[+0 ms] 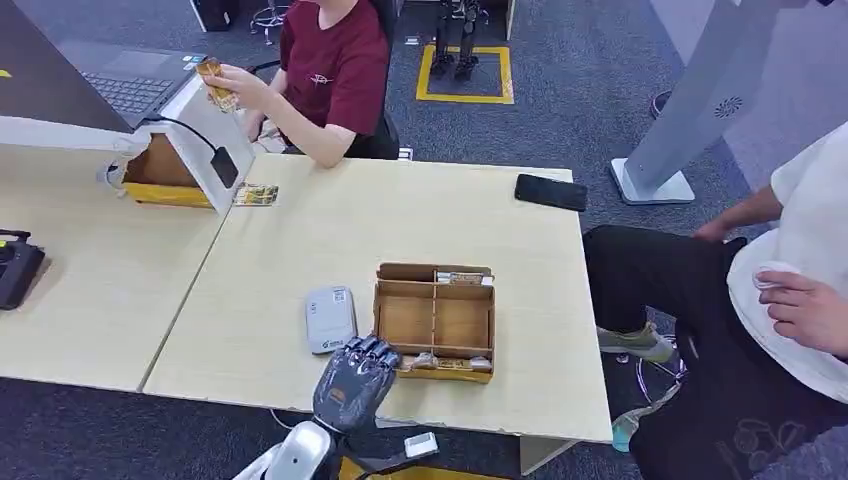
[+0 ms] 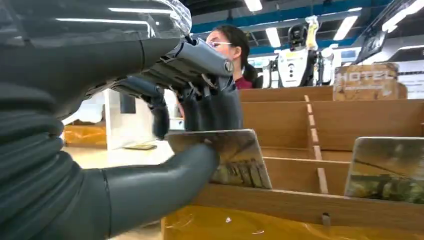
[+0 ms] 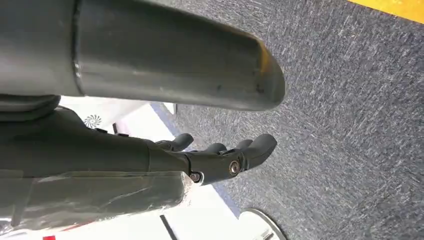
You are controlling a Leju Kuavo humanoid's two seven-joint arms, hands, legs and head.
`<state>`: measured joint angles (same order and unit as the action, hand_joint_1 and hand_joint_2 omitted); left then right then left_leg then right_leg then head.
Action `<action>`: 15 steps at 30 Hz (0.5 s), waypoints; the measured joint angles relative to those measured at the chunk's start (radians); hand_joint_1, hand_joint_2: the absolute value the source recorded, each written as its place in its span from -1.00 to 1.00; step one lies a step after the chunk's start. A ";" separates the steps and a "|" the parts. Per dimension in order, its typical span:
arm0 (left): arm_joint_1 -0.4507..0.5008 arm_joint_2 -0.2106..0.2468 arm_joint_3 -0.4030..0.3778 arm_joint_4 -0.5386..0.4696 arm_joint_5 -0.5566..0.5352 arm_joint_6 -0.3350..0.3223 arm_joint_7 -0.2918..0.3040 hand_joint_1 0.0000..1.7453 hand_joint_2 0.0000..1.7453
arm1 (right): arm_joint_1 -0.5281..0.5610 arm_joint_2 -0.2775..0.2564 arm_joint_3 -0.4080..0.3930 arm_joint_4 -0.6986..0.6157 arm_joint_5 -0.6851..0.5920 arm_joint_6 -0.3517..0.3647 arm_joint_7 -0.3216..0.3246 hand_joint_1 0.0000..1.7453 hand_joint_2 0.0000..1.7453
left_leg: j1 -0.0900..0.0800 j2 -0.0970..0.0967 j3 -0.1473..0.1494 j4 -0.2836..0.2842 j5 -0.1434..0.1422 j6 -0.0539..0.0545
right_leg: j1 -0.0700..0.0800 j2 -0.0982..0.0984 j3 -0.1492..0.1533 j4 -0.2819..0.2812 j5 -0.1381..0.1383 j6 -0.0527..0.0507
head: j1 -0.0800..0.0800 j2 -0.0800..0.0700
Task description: Pass the card to the sensor for recognition and then transmit it.
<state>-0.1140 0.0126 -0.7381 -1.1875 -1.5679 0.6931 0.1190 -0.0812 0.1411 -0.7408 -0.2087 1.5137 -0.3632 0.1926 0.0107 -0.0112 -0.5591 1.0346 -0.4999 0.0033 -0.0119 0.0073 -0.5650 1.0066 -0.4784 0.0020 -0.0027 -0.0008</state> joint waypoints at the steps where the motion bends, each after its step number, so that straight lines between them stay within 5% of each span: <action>1: 0.003 -0.006 0.010 0.000 0.000 0.000 -0.008 1.00 1.00 | 0.000 0.000 0.000 0.000 0.000 0.000 0.000 -1.00 -1.00 | 0.000 0.000 0.000 0.000 0.000 0.000 | 0.000 0.000 0.000 0.000 0.000 0.000 | 0.000 0.000; 15: 0.035 -0.057 0.121 0.008 0.004 0.000 -0.107 1.00 1.00 | 0.000 0.000 0.000 0.000 0.000 -0.001 0.000 -1.00 -1.00 | 0.000 0.000 0.000 0.000 0.000 0.000 | 0.000 0.000 0.000 0.000 0.000 0.000 | 0.000 0.000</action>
<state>-0.0792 -0.0442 -0.6173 -1.1792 -1.5641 0.6935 0.0123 -0.0812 0.1411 -0.7408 -0.2087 1.5141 -0.3639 0.1923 0.0107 -0.0112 -0.5592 1.0346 -0.4999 0.0033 -0.0120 0.0072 -0.5650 1.0066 -0.4784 0.0020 -0.0031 -0.0008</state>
